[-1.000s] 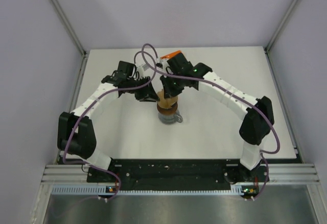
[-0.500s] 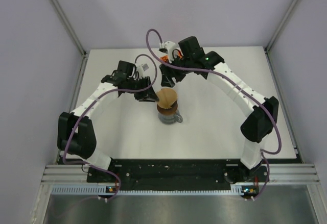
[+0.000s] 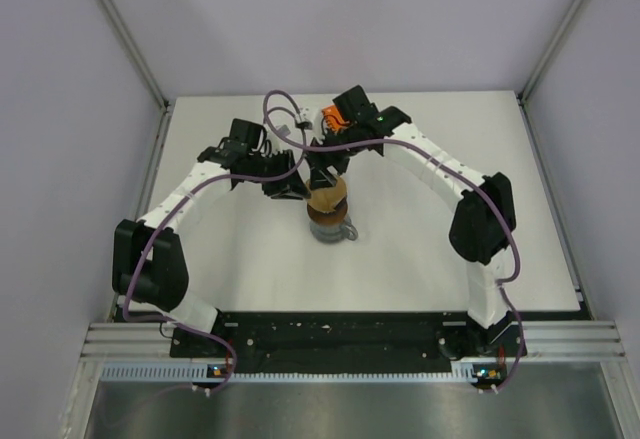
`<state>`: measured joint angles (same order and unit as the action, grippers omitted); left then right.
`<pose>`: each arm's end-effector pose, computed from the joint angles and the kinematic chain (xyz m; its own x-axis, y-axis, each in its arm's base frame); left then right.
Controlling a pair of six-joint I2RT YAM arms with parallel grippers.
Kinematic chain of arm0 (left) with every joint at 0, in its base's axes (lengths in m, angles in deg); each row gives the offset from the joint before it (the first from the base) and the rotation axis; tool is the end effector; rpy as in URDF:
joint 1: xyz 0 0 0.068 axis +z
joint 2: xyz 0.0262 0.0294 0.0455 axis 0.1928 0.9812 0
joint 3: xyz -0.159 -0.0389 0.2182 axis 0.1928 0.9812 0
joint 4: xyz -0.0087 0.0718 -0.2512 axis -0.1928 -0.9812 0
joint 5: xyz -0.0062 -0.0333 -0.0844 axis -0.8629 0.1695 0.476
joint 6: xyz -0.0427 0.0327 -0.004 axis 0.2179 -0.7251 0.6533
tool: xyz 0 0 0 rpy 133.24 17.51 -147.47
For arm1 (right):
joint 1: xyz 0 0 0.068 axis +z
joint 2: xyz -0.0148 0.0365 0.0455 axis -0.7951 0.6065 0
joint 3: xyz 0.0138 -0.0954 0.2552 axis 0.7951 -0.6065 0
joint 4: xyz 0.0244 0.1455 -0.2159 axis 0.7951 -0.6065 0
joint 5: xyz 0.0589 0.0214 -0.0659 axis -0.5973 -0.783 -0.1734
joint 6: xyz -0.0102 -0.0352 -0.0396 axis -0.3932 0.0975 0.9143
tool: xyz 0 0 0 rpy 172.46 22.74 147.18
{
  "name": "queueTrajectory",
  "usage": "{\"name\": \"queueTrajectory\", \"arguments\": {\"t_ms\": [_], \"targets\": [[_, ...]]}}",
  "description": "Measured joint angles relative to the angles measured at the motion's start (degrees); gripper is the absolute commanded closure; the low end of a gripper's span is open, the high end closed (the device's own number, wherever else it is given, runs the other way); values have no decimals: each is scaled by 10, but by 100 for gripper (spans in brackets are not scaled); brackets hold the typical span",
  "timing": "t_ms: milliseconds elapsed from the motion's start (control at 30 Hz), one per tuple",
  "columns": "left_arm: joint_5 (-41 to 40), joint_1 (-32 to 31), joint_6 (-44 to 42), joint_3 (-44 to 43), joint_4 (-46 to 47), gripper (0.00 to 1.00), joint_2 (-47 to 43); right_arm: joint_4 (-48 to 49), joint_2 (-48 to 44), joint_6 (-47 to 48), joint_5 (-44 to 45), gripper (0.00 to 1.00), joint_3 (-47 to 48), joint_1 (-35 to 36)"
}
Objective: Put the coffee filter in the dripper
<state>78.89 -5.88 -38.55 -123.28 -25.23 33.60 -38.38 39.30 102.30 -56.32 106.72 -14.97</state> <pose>0.3079 -0.1165 0.2707 -0.9383 -0.0511 -0.3420 0.2102 0.7010 -0.6815 0.3390 0.2875 0.3110 -0.3044 -0.5960 -0.7430 -0.9504 0.2427 0.1947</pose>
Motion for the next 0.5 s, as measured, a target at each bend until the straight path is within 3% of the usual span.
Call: {"name": "queueTrajectory", "arguments": {"t_ms": [167, 333, 400, 500], "targets": [[-3, 0, 1, -1, -3, 64, 0, -3, 14, 28, -22, 56, 4, 0], [-7, 1, 1, -5, -12, 63, 0, -13, 27, 49, -30, 73, 3, -3], [-7, 1, 0, -9, -16, 60, 0, -14, 27, 56, -32, 83, 3, -4], [-7, 1, -2, -17, -22, 53, 0, -15, 27, 67, -34, 89, 3, -5]]}}
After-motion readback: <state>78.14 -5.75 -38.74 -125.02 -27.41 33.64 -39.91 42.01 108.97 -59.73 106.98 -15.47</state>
